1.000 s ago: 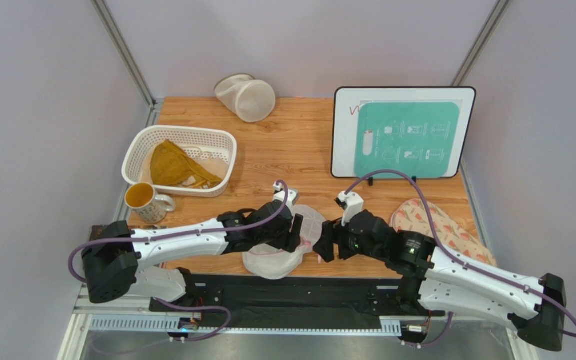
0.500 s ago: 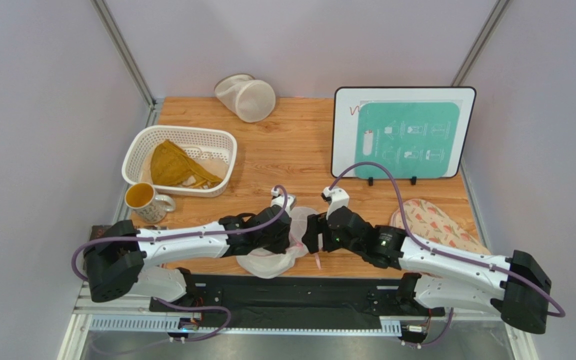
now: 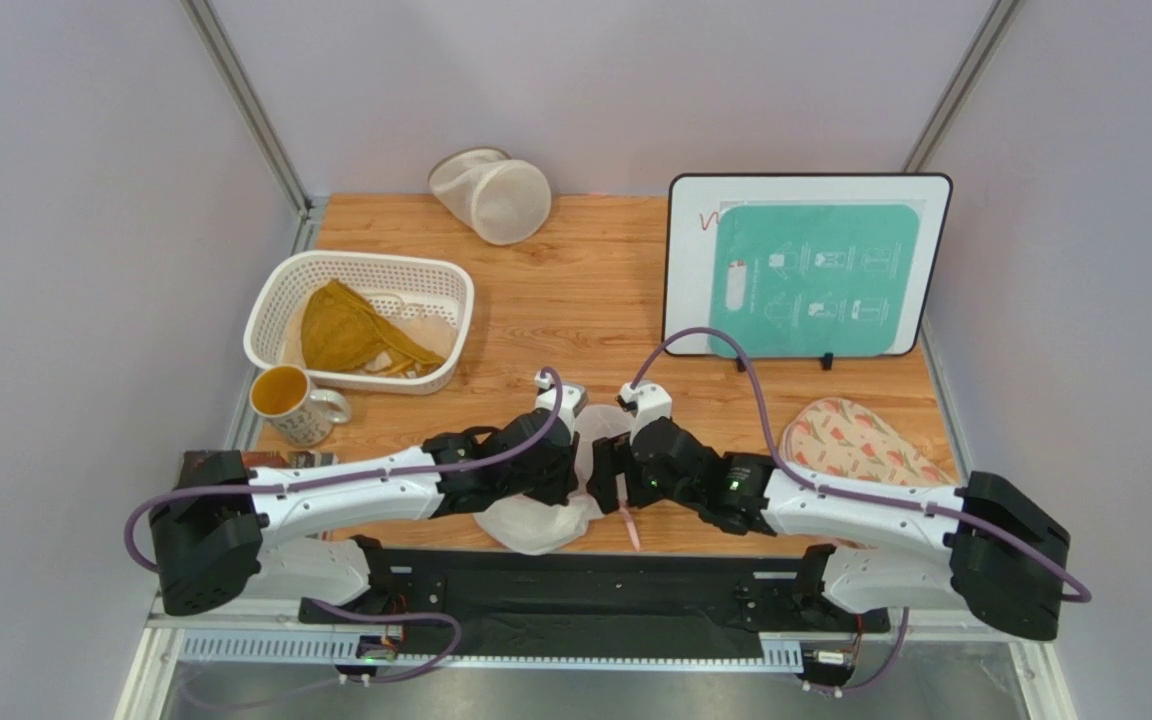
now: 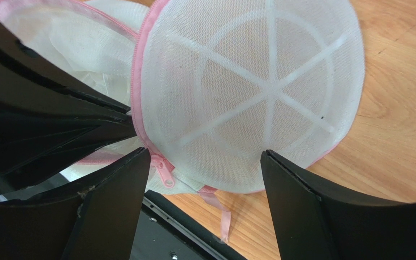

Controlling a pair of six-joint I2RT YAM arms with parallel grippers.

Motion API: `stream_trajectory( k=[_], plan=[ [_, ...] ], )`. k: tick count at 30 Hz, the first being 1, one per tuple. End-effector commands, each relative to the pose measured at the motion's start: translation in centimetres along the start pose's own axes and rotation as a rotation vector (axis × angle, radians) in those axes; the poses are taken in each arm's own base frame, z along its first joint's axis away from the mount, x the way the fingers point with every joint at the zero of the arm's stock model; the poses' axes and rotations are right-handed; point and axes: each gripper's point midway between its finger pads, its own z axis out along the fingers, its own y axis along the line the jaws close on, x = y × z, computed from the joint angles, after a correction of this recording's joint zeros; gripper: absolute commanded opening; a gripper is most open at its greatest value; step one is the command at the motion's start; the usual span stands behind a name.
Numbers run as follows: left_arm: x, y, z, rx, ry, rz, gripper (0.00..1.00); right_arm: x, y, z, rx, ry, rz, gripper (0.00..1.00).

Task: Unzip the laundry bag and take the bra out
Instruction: Pick up the bra from the laundry bag.

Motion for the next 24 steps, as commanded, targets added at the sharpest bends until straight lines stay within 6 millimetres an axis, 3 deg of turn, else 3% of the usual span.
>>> stream_trajectory(
  k=[1,4,8,11,16,18,21,22,24],
  plan=[
    [-1.2,-0.3,-0.7,0.018,-0.054,0.001,0.00,-1.8,2.7,0.9,-0.082,-0.044,-0.023,0.81],
    [-1.3,-0.4,-0.8,0.022,-0.057,0.003,0.00,-1.5,2.8,1.4,-0.070,-0.032,-0.038,0.79],
    [-1.6,-0.5,-1.1,0.034,-0.072,0.004,0.00,-0.9,2.8,2.2,-0.063,0.001,-0.054,0.55],
    [-1.9,-0.6,-1.6,0.048,-0.091,0.000,0.00,-0.7,3.3,2.5,-0.080,0.010,-0.051,0.46],
    [-2.0,-0.2,-2.1,0.034,-0.104,0.004,0.00,-1.5,4.9,1.2,-0.130,-0.034,-0.037,0.47],
    [-2.0,0.0,-2.4,0.032,-0.113,-0.001,0.00,-1.6,4.9,0.9,-0.132,-0.045,-0.040,0.40],
    [-2.3,0.2,-3.4,0.043,-0.143,-0.015,0.00,-1.4,4.5,1.2,-0.102,-0.029,-0.059,0.22],
    [-2.5,0.2,-3.7,0.048,-0.154,-0.018,0.00,-1.2,4.3,1.5,-0.087,-0.017,-0.066,0.10],
    [-3.0,0.3,-4.7,0.056,-0.187,-0.024,0.00,-0.9,4.2,1.7,-0.077,-0.001,-0.072,0.04]
  ],
)
